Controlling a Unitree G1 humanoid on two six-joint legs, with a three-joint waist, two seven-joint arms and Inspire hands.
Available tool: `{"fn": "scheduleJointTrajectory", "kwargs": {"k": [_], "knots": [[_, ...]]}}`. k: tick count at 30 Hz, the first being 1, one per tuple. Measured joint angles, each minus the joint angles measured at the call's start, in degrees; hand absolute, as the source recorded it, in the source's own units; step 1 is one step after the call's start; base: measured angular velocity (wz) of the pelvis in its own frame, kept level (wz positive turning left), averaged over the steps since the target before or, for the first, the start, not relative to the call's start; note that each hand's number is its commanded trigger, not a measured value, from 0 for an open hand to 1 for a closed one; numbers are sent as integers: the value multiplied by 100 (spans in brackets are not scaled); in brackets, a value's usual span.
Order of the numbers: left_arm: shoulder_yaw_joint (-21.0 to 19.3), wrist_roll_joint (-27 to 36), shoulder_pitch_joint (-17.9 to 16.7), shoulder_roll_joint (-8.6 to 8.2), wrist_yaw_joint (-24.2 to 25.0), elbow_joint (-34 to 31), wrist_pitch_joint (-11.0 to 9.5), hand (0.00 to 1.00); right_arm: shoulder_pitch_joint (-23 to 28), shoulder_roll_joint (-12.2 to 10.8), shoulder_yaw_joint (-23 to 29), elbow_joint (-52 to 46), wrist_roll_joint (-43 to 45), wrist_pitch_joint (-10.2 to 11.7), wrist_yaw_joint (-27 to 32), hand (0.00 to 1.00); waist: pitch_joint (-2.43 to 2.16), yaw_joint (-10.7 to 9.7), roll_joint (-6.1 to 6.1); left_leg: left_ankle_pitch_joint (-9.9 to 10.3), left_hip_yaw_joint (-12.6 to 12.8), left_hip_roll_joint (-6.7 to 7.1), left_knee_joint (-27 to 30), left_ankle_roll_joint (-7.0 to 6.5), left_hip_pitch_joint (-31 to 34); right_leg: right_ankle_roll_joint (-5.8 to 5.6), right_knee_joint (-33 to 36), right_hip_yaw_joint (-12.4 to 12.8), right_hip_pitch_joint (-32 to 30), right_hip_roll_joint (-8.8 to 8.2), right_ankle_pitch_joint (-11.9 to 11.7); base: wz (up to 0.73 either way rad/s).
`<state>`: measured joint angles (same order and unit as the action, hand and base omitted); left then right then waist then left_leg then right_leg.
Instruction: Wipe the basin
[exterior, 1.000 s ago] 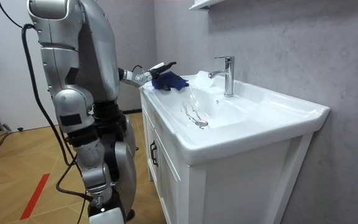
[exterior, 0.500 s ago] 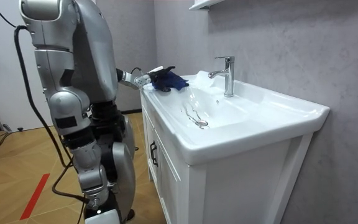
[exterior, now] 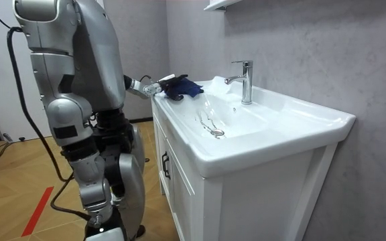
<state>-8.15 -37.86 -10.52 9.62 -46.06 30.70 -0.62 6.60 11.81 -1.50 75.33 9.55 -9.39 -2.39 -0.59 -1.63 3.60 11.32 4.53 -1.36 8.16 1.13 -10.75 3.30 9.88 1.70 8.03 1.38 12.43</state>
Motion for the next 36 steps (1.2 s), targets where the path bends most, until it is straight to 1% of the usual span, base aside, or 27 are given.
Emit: {"fn": "scheduleJointTrajectory", "kwargs": {"k": [4, 11, 13, 19, 21, 22, 24, 25, 26, 27, 28, 30, 31, 33, 36], "knots": [[0, 14, 23, 0, 6, 27, -15, 0, -50, 0, -5, -7, -6, -17, 43, 0, 1, 29, -3, 0, 7, -3, 0, 0, -7, 3, 45, -8, 2, 2, -1, 0], [-3, 29, 185, 0, 51, 184, -15, 0, -105, -9, -3, -55, -34, -29, 60, 0, 2, 40, -10, 0, -3, -3, 0, 0, -2, 0, 65, -7, -32, 7, 1, 0], [-20, 21, 201, 3, 50, 203, -15, 0, -106, -11, -1, -69, -24, -58, 64, 0, 1, 41, -8, 0, -11, -3, 0, 0, 19, 0, 78, 0, -67, 34, 1, -4], [-67, 16, 203, 4, 49, 183, -12, 0, -92, -38, 67, -207, -20, -126, 171, 0, -7, 45, -9, 0, -16, -6, 0, 0, 31, -1, 93, 10, -106, 42, -1, -1], [-67, 16, 198, 4, 49, 144, -7, 0, -100, -38, 83, -208, -19, -148, 224, 0, -17, 67, -15, 0, -22, -8, 1, 0, 38, 0, 89, 9, -112, 47, -2, 0], [-78, 13, 190, 4, 49, 74, 30, 0, -99, -39, 112, -207, -19, -156, 229, 0, -28, 80, -29, 0, -42, -9, 1, 0, 47, 2, 88, 3, -116, 50, -3, 0], [-132, 13, 190, 4, 50, -55, 70, 0, -98, -41, 114, -205, -17, -199, 230, 0, -62, 113, -62, -1, -70, -12, 3, 0, 77, 7, 85, -4, -138, 57, -5, 0], [-172, 10, 191, 4, 52, -141, 85, 0, -94, -41, 116, -206, -16, -215, 235, 0, -88, 152, -84, -1, -74, -15, 5, 0, 94, 9, 81, -5, -150, 59, -6, 0], [-214, 8, 204, 4, 60, -236, 97, 0, -85, -42, 112, -198, -21, -248, 236, 0, -101, 205, -104, -1, -77, -16, 8, 0, 113, 11, 81, -5, -169, 60, -8, 0], [-249, 8, 206, 5, 63, -286, 100, 12, -89, -44, 113, -198, -19, -263, 236, 0, -100, 218, -111, -1, -78, -18, 8, 0, 121, 12, 80, -7, -176, 60, -8, 0], [-331, 13, 215, 10, 67, -354, 101, 21, -98, -45, 113, -198, -17, -271, 240, 0, -102, 228, -121, -1, -81, -18, 8, 0, 142, 12, 79, -10, -198, 59, -8, 0], [-404, 13, 230, 13, 88, -436, 106, 31, -99, -50, 112, -186, -15, -269, 254, 0, -100, 228, -125, -1, -86, -15, 8, 0, 164, 12, 73, -19, -214, 55, -8, 0], [-405, 13, 229, 12, 120, -444, 113, 32, -94, -63, 111, -165, -16, -273, 264, 0, -100, 229, -124, -1, -86, -14, 8, 0, 164, 12, 71, -19, -213, 54, -8, 0], [-404, 24, 228, 12, 172, -492, 159, 51, -80, -83, 107, -150, -21, -313, 267, 0, -95, 243, -115, -1, -85, -14, 8, 0, 176, 12, 63, -21, -219, 55, -8, 0], [-395, 144, 229, 12, 238, -493, 190, 58, -83, -89, 109, -158, -26, -389, 301, 0, -90, 241, -73, -1, -82, -20, 8, 0, 207, 16, 69, -25, -245, 59, -11, 0]]}}
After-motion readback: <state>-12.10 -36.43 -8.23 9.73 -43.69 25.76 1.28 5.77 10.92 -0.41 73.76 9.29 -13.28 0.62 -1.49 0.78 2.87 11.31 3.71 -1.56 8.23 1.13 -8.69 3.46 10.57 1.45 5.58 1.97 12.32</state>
